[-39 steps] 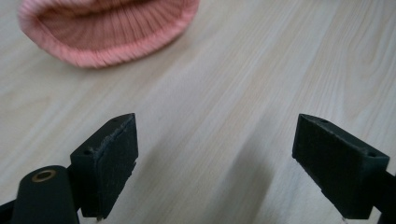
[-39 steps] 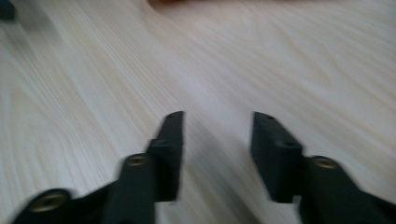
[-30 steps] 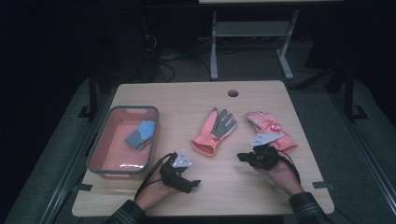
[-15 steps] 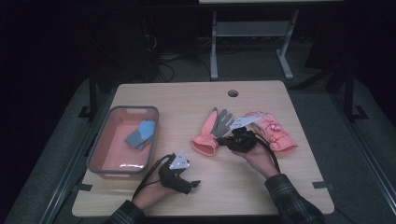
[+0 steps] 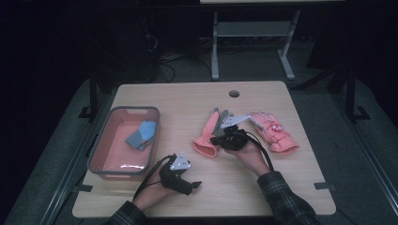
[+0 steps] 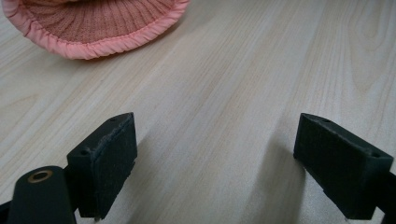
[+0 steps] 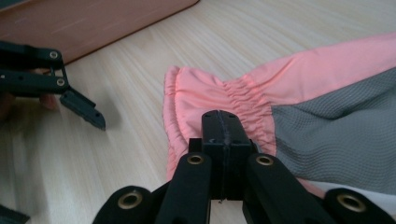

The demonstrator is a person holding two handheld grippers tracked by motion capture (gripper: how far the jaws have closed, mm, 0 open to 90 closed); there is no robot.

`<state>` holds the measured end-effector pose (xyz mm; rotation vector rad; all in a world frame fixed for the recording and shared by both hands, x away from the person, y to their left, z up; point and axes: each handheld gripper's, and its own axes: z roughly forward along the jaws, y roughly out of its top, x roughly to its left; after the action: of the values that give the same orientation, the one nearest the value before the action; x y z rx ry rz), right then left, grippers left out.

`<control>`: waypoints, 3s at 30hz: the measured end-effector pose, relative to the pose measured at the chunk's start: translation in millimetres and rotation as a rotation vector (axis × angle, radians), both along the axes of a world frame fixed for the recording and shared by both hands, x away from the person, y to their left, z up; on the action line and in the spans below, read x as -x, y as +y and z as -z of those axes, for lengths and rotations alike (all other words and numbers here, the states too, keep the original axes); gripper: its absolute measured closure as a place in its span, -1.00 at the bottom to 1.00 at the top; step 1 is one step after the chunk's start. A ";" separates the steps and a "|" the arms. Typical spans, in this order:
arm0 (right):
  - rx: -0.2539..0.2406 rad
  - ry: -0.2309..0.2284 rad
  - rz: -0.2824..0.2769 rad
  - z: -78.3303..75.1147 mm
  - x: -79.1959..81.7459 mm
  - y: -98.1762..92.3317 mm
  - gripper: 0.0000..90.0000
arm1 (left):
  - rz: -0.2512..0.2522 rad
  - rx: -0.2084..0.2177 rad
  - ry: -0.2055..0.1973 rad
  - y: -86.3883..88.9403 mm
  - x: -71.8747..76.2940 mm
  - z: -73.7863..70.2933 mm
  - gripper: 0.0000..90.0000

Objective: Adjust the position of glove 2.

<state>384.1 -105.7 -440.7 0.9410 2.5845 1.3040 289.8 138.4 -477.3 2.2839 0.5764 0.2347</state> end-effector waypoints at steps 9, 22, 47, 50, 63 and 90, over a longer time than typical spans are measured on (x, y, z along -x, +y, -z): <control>0.014 0.000 -0.004 0.5 6.5 -14.6 1.00 | 0.002 -0.003 -0.003 0.0 -0.1 -0.3 -0.72; 0.020 -0.006 -0.021 2.9 2.1 2.9 1.00 | -0.003 0.003 0.001 -0.1 0.4 0.1 -0.72; 0.069 0.011 0.036 -3.2 31.2 -77.7 1.00 | -0.002 0.003 -0.002 0.0 0.3 0.0 -0.72; 0.049 0.005 0.037 -9.7 26.9 -71.7 0.99 | -0.002 0.003 -0.002 0.0 0.3 0.0 -0.72; 0.126 0.013 0.001 -0.6 8.1 -29.2 1.00 | 0.003 -0.007 -0.005 0.5 -0.1 -0.3 -0.72; 0.157 0.060 -0.153 6.0 76.5 -51.8 1.00 | -0.004 0.007 -0.003 -0.2 0.4 0.4 -0.72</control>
<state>307.6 -157.5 -446.7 0.7814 2.8050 1.0999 289.4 138.1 -477.7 2.2750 0.5792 0.2377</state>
